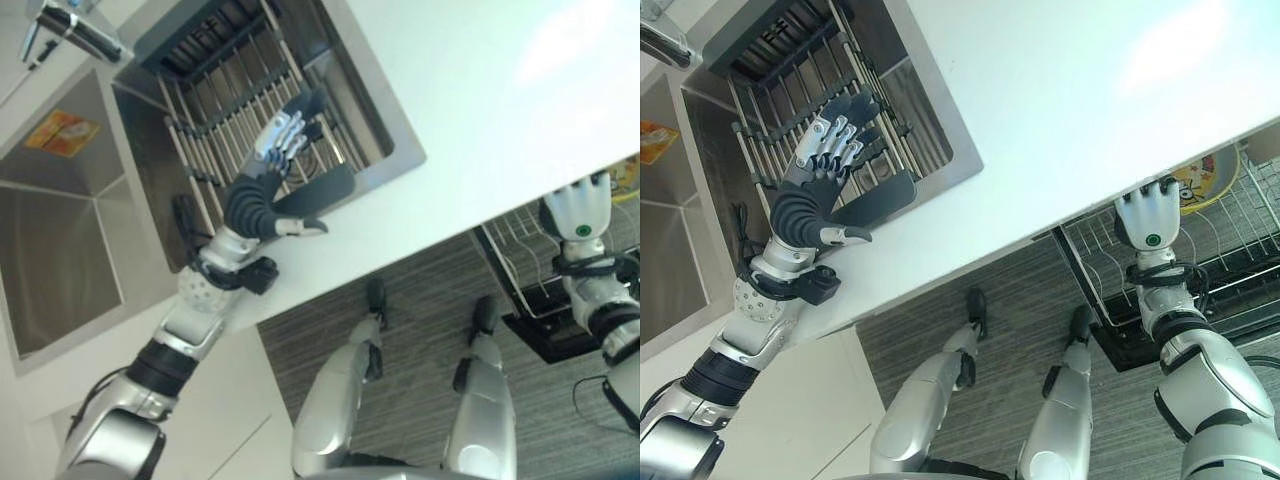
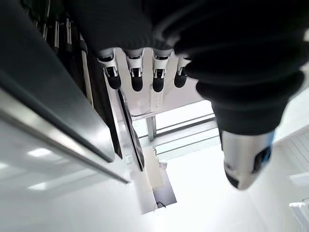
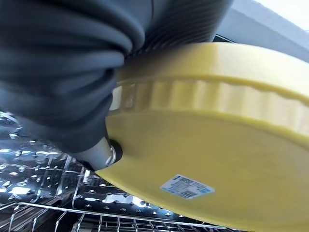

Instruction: Place the dishes in the dishwasher.

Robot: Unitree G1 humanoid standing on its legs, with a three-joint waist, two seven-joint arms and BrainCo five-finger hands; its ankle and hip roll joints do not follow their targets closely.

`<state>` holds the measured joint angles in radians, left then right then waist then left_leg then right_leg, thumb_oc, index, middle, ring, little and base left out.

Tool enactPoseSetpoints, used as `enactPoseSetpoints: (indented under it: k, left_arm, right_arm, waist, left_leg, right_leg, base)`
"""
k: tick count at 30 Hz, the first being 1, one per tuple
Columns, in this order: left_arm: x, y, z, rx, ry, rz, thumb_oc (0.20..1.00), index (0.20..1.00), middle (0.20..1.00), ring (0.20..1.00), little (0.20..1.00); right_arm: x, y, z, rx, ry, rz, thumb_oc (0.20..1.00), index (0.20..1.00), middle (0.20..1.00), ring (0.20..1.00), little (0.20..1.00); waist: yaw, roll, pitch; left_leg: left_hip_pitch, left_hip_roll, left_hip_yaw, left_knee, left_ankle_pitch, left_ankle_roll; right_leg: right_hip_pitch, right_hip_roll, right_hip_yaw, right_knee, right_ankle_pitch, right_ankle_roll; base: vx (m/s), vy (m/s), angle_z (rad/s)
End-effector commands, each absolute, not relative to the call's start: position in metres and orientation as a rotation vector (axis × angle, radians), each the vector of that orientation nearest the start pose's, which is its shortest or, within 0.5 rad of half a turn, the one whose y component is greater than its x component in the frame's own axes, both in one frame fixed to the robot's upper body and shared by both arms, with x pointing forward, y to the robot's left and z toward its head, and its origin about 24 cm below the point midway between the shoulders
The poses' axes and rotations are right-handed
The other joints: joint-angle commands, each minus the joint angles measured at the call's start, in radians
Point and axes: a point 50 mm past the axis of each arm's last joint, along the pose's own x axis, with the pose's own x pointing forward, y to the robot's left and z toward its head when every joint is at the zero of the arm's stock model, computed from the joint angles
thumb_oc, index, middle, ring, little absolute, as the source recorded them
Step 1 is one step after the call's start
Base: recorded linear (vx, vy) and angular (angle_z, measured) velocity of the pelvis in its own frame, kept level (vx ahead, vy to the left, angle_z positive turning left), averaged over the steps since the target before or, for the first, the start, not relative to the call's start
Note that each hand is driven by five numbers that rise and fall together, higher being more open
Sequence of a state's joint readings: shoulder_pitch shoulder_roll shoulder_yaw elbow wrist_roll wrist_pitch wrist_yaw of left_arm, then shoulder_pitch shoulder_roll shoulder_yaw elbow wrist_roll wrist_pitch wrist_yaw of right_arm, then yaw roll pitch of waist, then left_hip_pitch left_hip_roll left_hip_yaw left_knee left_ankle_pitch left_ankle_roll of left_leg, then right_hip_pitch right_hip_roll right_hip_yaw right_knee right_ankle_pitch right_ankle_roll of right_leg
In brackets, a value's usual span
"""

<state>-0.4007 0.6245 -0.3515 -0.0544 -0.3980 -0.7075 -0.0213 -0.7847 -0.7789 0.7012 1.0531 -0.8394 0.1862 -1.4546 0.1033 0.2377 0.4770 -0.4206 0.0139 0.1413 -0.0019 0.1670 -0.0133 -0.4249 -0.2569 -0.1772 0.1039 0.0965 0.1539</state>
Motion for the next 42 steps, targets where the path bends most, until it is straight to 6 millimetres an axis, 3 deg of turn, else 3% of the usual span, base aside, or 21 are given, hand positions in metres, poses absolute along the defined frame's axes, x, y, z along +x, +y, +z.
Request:
enactPoseSetpoints:
  k: [1, 10, 13, 19, 22, 24, 25, 26, 27, 32, 42]
  left_arm:
    - [0.274, 0.120, 0.187, 0.111, -0.921, -0.548, 1.000, 1.000, 1.000, 1.000, 1.000]
    - [0.271, 0.115, 0.188, 0.105, -0.942, -0.554, 1.000, 1.000, 1.000, 1.000, 1.000]
    - [0.272, 0.114, 0.189, 0.107, -0.947, -0.553, 1.000, 1.000, 1.000, 1.000, 1.000]
    - [0.270, 0.113, 0.188, 0.085, -0.943, -0.541, 1.000, 1.000, 1.000, 1.000, 1.000]
    - [0.271, 0.113, 0.190, 0.082, -0.948, -0.546, 1.000, 1.000, 1.000, 1.000, 1.000]
    - [0.271, 0.113, 0.190, 0.085, -0.950, -0.549, 1.000, 1.000, 1.000, 1.000, 1.000]
    - [0.271, 0.112, 0.190, 0.087, -0.948, -0.551, 1.000, 1.000, 1.000, 1.000, 1.000]
    - [0.271, 0.111, 0.190, 0.087, -0.948, -0.551, 1.000, 1.000, 1.000, 1.000, 1.000]
    - [0.271, 0.111, 0.190, 0.088, -0.948, -0.551, 1.000, 1.000, 1.000, 1.000, 1.000]
    - [0.273, 0.109, 0.193, 0.093, -0.947, -0.551, 1.000, 1.000, 1.000, 1.000, 1.000]
    - [0.277, 0.104, 0.198, 0.099, -0.946, -0.548, 1.000, 1.000, 1.000, 1.000, 1.000]
  right_arm:
    - [0.356, -0.244, 0.288, -1.628, -1.349, -1.282, 0.200, 0.200, 0.200, 0.200, 0.200]
    - [0.361, -0.247, 0.294, -1.560, -1.235, -1.215, 0.200, 0.200, 0.200, 0.200, 0.200]
    - [0.367, -0.249, 0.293, -1.508, -1.117, -1.133, 0.200, 0.200, 0.200, 0.200, 0.200]
    - [0.378, -0.246, 0.285, -1.462, -0.968, -0.926, 0.200, 0.200, 0.200, 0.200, 0.200]
    - [0.380, -0.249, 0.275, -1.446, -0.896, -0.903, 0.200, 0.200, 0.200, 0.200, 0.200]
    - [0.382, -0.249, 0.271, -1.446, -0.852, -0.853, 0.420, 0.420, 0.420, 0.420, 0.420]
    - [0.383, -0.251, 0.269, -1.444, -0.827, -0.848, 0.460, 0.460, 0.460, 0.460, 0.460]
    - [0.384, -0.252, 0.268, -1.433, -0.801, -0.858, 0.780, 0.780, 0.780, 0.780, 0.780]
    - [0.384, -0.254, 0.266, -1.417, -0.780, -0.864, 1.000, 1.000, 1.000, 1.000, 1.000]
    - [0.388, -0.265, 0.257, -1.406, -0.574, -0.892, 1.000, 1.000, 1.000, 1.000, 1.000]
    - [0.398, -0.257, 0.228, -1.317, -0.364, -0.733, 1.000, 1.000, 1.000, 1.000, 1.000]
  waist:
    - [0.044, -0.003, 0.043]
    - [0.054, 0.011, 0.043]
    - [0.057, 0.013, 0.043]
    - [0.057, 0.025, 0.043]
    - [0.057, 0.027, 0.043]
    - [0.057, 0.026, 0.043]
    - [0.058, 0.026, 0.043]
    - [0.058, 0.027, 0.043]
    - [0.059, 0.026, 0.043]
    - [0.059, 0.023, 0.043]
    - [0.052, 0.017, 0.043]
  left_leg:
    - [-0.015, -0.025, -0.075, 0.097, -0.079, 0.000]
    - [-0.061, -0.027, -0.080, 0.095, -0.065, -0.002]
    - [-0.083, -0.027, -0.076, 0.101, -0.063, -0.003]
    - [-0.107, -0.026, -0.073, 0.105, -0.064, -0.009]
    - [-0.118, -0.024, -0.072, 0.108, -0.063, -0.010]
    - [-0.121, -0.024, -0.073, 0.107, -0.062, -0.011]
    - [-0.122, -0.023, -0.072, 0.107, -0.061, -0.011]
    - [-0.125, -0.023, -0.073, 0.108, -0.061, -0.011]
    - [-0.127, -0.023, -0.073, 0.108, -0.061, -0.010]
    - [-0.133, -0.021, -0.074, 0.106, -0.057, -0.011]
    - [-0.139, -0.016, -0.067, 0.109, -0.053, -0.011]
  right_leg:
    - [-0.071, -0.035, -0.063, 0.122, -0.013, -0.002]
    - [-0.125, -0.043, -0.063, 0.142, -0.009, 0.003]
    - [-0.146, -0.050, -0.064, 0.148, -0.005, 0.007]
    - [-0.176, -0.056, -0.058, 0.157, -0.007, 0.011]
    - [-0.191, -0.058, -0.055, 0.166, -0.005, 0.010]
    - [-0.193, -0.059, -0.055, 0.167, -0.004, 0.010]
    - [-0.195, -0.059, -0.055, 0.168, -0.003, 0.010]
    - [-0.199, -0.060, -0.056, 0.171, -0.003, 0.010]
    - [-0.201, -0.061, -0.057, 0.172, -0.002, 0.011]
    - [-0.209, -0.061, -0.057, 0.176, 0.002, 0.012]
    - [-0.221, -0.061, -0.054, 0.185, 0.009, 0.011]
  base:
    - [0.00, 0.000, 0.00]
    - [0.01, 0.010, -0.02]
    - [0.00, 0.000, 0.00]
    - [0.02, 0.035, 0.01]
    - [0.00, 0.000, 0.00]
    - [0.01, -0.011, 0.07]
    - [0.01, -0.009, 0.12]
    - [0.01, -0.010, 0.09]
    - [0.00, -0.014, 0.06]
    - [0.01, -0.014, 0.05]
    - [0.01, -0.008, 0.07]
